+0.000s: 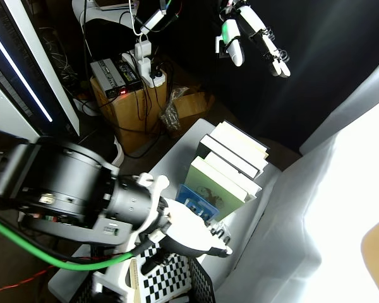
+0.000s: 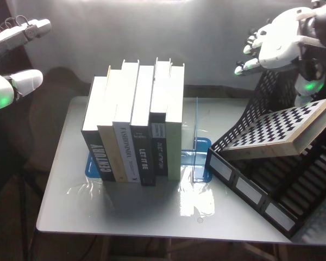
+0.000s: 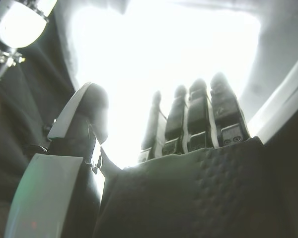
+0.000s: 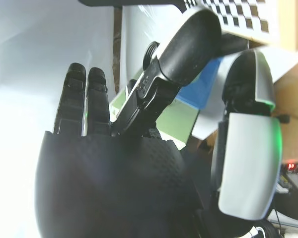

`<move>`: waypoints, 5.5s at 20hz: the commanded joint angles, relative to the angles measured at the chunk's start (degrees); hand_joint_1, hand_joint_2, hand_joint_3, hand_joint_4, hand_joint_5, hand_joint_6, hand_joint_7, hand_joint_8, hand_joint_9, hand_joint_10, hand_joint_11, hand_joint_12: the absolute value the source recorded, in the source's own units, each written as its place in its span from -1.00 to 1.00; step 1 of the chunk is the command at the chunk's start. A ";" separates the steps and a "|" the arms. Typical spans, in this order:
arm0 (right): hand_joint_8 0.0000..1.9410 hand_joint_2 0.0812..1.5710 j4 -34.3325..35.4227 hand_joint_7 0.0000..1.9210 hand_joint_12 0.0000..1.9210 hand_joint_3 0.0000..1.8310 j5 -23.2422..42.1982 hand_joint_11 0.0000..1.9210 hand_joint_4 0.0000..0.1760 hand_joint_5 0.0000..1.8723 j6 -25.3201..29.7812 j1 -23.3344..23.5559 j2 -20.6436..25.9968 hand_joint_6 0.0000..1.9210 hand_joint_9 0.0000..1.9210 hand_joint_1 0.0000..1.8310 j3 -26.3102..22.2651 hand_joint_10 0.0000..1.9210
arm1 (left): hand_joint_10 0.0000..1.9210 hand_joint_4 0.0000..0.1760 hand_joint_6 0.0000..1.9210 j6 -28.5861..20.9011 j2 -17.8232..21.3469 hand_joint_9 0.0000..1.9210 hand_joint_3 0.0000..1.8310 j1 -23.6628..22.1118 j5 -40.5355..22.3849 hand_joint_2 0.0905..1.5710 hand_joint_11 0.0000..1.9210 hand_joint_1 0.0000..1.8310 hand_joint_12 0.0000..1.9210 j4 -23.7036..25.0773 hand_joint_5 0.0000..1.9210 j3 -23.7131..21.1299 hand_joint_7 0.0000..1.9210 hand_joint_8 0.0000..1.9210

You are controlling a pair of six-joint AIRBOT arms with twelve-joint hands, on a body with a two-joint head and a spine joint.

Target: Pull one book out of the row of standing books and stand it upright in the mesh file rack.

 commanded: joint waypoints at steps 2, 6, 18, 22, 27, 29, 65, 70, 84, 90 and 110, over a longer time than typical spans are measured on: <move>-1.00 0.39 0.72 -1.00 -1.00 -0.96 -5.23 -1.00 -0.98 -1.00 0.02 1.94 2.75 -1.00 -1.00 -0.32 -3.50 -1.00 | -1.00 -0.54 -1.00 -0.36 0.36 -1.00 -1.00 -0.43 -6.53 0.85 -1.00 -0.29 -1.00 -2.07 -0.83 0.10 -0.94 -1.00; -1.00 0.47 15.07 -1.00 -1.00 -0.98 -4.64 -1.00 -1.00 -1.00 -2.79 3.89 6.61 -1.00 -1.00 -0.43 -5.70 -1.00 | -1.00 -0.65 -1.00 -0.36 0.32 -1.00 -1.00 -0.53 -6.78 0.87 -1.00 -0.30 -1.00 -2.61 -0.84 -0.22 -0.94 -1.00; -1.00 0.69 63.33 -1.00 -0.71 -0.99 4.09 -1.00 -0.83 -1.00 -22.14 -5.33 17.34 -1.00 -0.95 -0.41 -10.68 -0.99 | -1.00 -0.58 -1.00 -0.36 0.62 -1.00 -0.99 1.21 -6.66 0.93 -1.00 -0.42 -1.00 -3.80 -0.89 -1.19 -1.00 -1.00; -0.96 0.62 62.25 -0.69 0.41 -1.00 3.55 -1.00 -1.00 -0.74 -22.07 -9.95 21.92 -0.95 -0.69 -0.44 -15.61 -0.86 | -1.00 -0.86 -1.00 -0.36 1.13 -1.00 -1.00 2.42 -6.70 0.90 -1.00 -0.30 -1.00 -4.73 -0.88 -1.72 -0.99 -1.00; -0.58 0.68 61.46 -0.46 0.81 -1.00 3.33 -1.00 -1.00 -0.63 -21.67 -14.85 27.57 -0.14 -0.78 -0.27 -21.70 0.08 | -1.00 -0.83 -1.00 -0.36 1.44 -1.00 -1.00 3.28 -6.79 0.90 -1.00 -0.28 -1.00 -5.46 -0.87 -2.03 -0.98 -1.00; -0.11 0.71 60.69 -0.55 0.88 -1.00 3.33 -0.94 -1.00 -0.73 -20.53 -15.99 28.68 0.18 -0.71 -0.37 -22.65 0.23 | -1.00 -0.84 -1.00 -0.36 1.42 -1.00 -1.00 3.40 -6.75 0.89 -1.00 -0.24 -1.00 -5.57 -0.86 -2.03 -0.98 -1.00; -1.00 0.68 58.11 -1.00 -0.97 -1.00 -3.68 -0.96 -1.00 -0.98 -16.80 -18.88 10.97 -1.00 -1.00 -0.42 -6.19 -1.00 | -1.00 -0.65 -1.00 -0.36 1.50 -1.00 -1.00 4.13 -7.78 0.91 -1.00 -0.31 -1.00 -6.51 -0.90 -2.26 -1.00 -1.00; -1.00 0.72 57.56 -1.00 -1.00 -0.99 -4.94 -1.00 -1.00 -1.00 -18.25 -15.21 6.59 -1.00 -1.00 -0.36 -0.71 -1.00 | -1.00 -0.59 -1.00 -0.36 1.46 -1.00 -1.00 4.10 -7.88 0.90 -1.00 -0.32 -1.00 -6.58 -0.89 -2.27 -1.00 -1.00; -1.00 0.74 53.26 -1.00 -1.00 -1.00 -6.50 -0.99 -1.00 -1.00 -18.23 -11.32 1.07 -1.00 -1.00 -0.34 4.95 -1.00 | -1.00 -0.78 -0.99 -0.36 1.36 -1.00 -1.00 4.63 -8.70 0.90 -1.00 -0.30 -1.00 -7.25 -0.86 -2.33 -0.99 -1.00; -1.00 0.69 53.28 -1.00 -0.98 -1.00 -6.35 -0.98 -1.00 -0.95 -18.24 -11.68 6.13 -0.99 -1.00 -0.26 -0.70 -1.00 | -1.00 -0.66 -1.00 -0.36 1.38 -1.00 -1.00 5.16 -9.01 0.90 -1.00 -0.29 -1.00 -7.94 -0.88 -2.49 -0.99 -1.00; -1.00 0.68 120.49 -1.00 -1.00 -1.00 13.88 -1.00 -0.72 -1.00 -64.40 -18.16 24.11 -1.00 -1.00 -0.78 -20.97 -1.00 | -1.00 0.14 -1.00 -0.36 -0.35 -1.00 -1.00 -1.15 -5.54 0.94 -1.00 -0.69 -1.00 1.29 -1.00 -2.03 -1.00 -1.00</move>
